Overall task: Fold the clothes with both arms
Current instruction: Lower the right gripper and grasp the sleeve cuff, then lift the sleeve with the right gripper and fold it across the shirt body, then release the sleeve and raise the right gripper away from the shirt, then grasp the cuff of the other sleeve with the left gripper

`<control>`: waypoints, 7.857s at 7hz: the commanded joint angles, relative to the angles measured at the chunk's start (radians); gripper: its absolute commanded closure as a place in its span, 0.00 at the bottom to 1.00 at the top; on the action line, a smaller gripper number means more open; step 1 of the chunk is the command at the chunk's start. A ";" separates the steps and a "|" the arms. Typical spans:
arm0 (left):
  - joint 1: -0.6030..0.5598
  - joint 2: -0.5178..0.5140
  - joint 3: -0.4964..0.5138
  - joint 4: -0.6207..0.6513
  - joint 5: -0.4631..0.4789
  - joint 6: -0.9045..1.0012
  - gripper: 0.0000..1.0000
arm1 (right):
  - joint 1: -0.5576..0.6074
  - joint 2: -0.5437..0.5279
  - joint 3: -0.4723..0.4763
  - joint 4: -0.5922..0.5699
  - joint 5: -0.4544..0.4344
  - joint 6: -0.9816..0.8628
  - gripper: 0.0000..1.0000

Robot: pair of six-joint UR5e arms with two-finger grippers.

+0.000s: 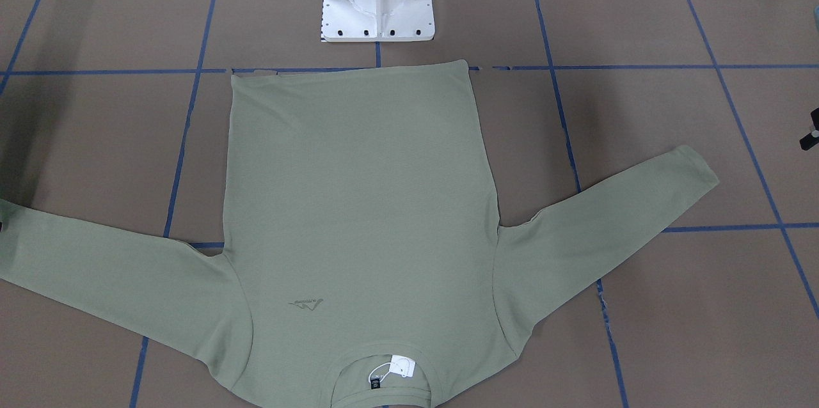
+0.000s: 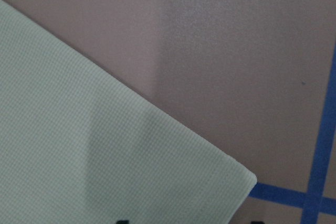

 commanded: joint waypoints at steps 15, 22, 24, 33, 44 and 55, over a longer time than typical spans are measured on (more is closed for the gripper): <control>-0.008 -0.008 -0.004 0.002 0.000 -0.005 0.00 | -0.160 0.265 0.314 -0.002 0.035 0.460 1.00; -0.009 -0.007 0.006 0.005 0.000 -0.004 0.00 | -0.612 0.986 0.007 -0.172 -0.490 0.710 1.00; -0.008 -0.009 0.006 0.008 0.000 -0.005 0.00 | -0.667 0.993 -0.061 -0.169 -0.563 0.709 1.00; -0.026 -0.024 0.018 0.002 0.021 -0.075 0.00 | -0.726 1.136 -0.217 -0.141 -0.758 0.888 0.02; 0.507 0.230 -0.029 -0.525 0.595 -1.102 0.00 | -0.268 0.281 0.713 -0.823 -0.159 0.459 0.00; 0.586 0.209 0.070 -0.626 0.632 -1.191 0.11 | -0.267 0.274 0.733 -0.819 -0.156 0.460 0.00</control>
